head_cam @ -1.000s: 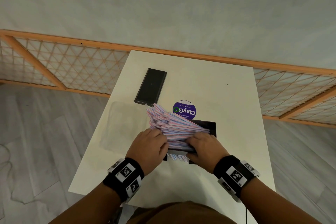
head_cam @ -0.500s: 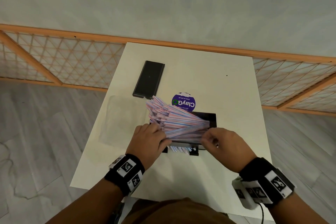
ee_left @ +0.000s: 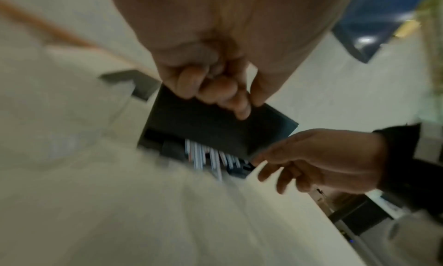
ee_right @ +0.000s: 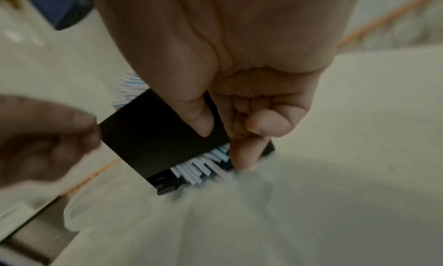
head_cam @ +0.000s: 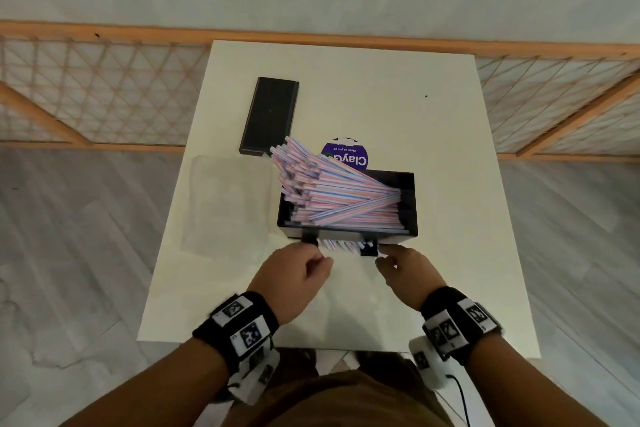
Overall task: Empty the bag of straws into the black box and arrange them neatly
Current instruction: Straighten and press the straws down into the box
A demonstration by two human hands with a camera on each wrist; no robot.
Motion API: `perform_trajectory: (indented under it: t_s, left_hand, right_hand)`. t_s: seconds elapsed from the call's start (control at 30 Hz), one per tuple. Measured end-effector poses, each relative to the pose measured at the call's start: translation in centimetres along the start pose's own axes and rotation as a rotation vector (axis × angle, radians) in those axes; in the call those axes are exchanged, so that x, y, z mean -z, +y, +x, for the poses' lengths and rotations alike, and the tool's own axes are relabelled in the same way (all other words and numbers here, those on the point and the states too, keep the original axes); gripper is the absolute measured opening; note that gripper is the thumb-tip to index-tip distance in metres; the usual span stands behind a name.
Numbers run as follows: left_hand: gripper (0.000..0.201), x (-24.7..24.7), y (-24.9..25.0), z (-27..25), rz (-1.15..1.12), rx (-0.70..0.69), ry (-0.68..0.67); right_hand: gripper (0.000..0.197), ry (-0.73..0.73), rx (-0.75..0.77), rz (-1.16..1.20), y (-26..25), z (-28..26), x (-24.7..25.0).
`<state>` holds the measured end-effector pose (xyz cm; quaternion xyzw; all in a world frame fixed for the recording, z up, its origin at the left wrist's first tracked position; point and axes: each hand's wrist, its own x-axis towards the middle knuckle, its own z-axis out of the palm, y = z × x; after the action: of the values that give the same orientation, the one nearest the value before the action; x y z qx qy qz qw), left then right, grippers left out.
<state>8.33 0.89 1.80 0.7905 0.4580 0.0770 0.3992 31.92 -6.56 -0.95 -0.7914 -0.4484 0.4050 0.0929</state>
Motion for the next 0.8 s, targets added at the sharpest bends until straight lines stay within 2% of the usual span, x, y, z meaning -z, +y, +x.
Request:
perform_trajectory:
  t_s: [0.07, 0.13, 0.23, 0.37, 0.47, 0.6, 0.7, 0.8]
  left_hand:
    - [0.020, -1.7, -1.1, 0.2, -0.152, 0.197, -0.102]
    - [0.024, -3.2, -1.8, 0.9, -0.363, 0.411, -0.089]
    - [0.036, -5.2, -2.2, 2.1, -0.648, 0.596, 0.068]
    - [0.029, -7.2, -1.4, 3.4, -1.064, 0.779, 0.298]
    - [0.035, -8.9, -0.6, 4.1, -1.237, 0.805, 0.353]
    - [0.034, -10.6, 0.3, 4.7, -1.292, 0.809, 0.388]
    - [0.032, -11.1, 0.6, 5.3, -1.264, 0.806, 0.451]
    - [0.034, -11.6, 0.8, 5.8, -1.101, 0.765, 0.426]
  right_hand:
    - [0.026, 0.006, -0.063, 0.179, -0.1, 0.8, -1.1]
    - [0.023, 0.014, -0.125, 0.329, -0.3, 1.1, -2.0]
    - [0.028, 0.053, -0.189, 0.541, -0.5, 1.2, -3.0]
    - [0.027, 0.050, -0.285, 0.824, 0.3, 1.3, -3.8]
    - [0.025, -0.005, -0.347, 1.053, 0.8, 1.2, -3.9]
    - [0.024, -0.079, -0.383, 1.223, 1.1, 1.6, -3.9]
    - [0.028, -0.129, -0.376, 1.241, 0.9, 2.3, -3.9]
    - [0.032, -0.188, -0.339, 1.208, 0.6, 2.8, -4.0]
